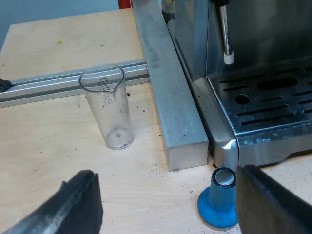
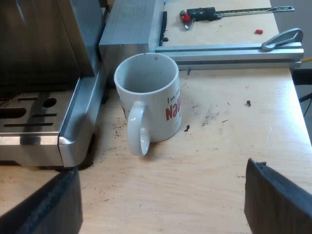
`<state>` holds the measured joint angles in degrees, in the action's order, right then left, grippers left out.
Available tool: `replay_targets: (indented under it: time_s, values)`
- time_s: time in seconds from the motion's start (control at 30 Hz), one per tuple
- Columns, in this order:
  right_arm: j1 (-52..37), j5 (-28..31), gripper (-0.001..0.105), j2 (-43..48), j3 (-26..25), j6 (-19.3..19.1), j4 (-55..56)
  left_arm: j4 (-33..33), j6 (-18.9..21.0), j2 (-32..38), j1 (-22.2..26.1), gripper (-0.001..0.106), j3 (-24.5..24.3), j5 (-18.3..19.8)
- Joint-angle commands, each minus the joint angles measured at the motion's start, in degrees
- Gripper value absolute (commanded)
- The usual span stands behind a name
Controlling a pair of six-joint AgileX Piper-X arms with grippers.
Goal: Grind coffee beans and then tamp
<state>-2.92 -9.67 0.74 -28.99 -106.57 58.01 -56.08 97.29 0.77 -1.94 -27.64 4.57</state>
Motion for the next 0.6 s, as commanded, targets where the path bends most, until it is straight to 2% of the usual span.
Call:
replay_targets:
  time_s: [0.03, 0.13, 0.27, 0.37, 0.6]
  values:
    - [-0.13, -0.5, 0.07, 2.26, -0.39, 1.17, -0.58, 0.8, -0.33, 7.88, -0.05, 0.061, -0.21, 1.49]
    - [-0.13, 0.92, 0.07, 1.92, -0.39, 3.59, -0.58, 0.8, -0.32, 7.88, -0.05, 0.061, -0.21, 2.82]
    - [-0.13, 0.66, 0.07, 1.69, -0.83, 4.0, 0.12, 0.8, -0.2, 7.5, -0.05, 0.064, -0.34, 5.31]
    - [0.18, 0.47, 0.07, -0.51, -2.78, 4.92, 2.85, 1.17, 0.53, 6.79, -0.05, 0.074, -1.27, 5.07]
    - [4.54, 0.45, 0.07, -7.66, -7.85, 4.35, 4.18, 3.81, 0.56, 2.93, -3.87, 0.075, -5.05, 5.61]
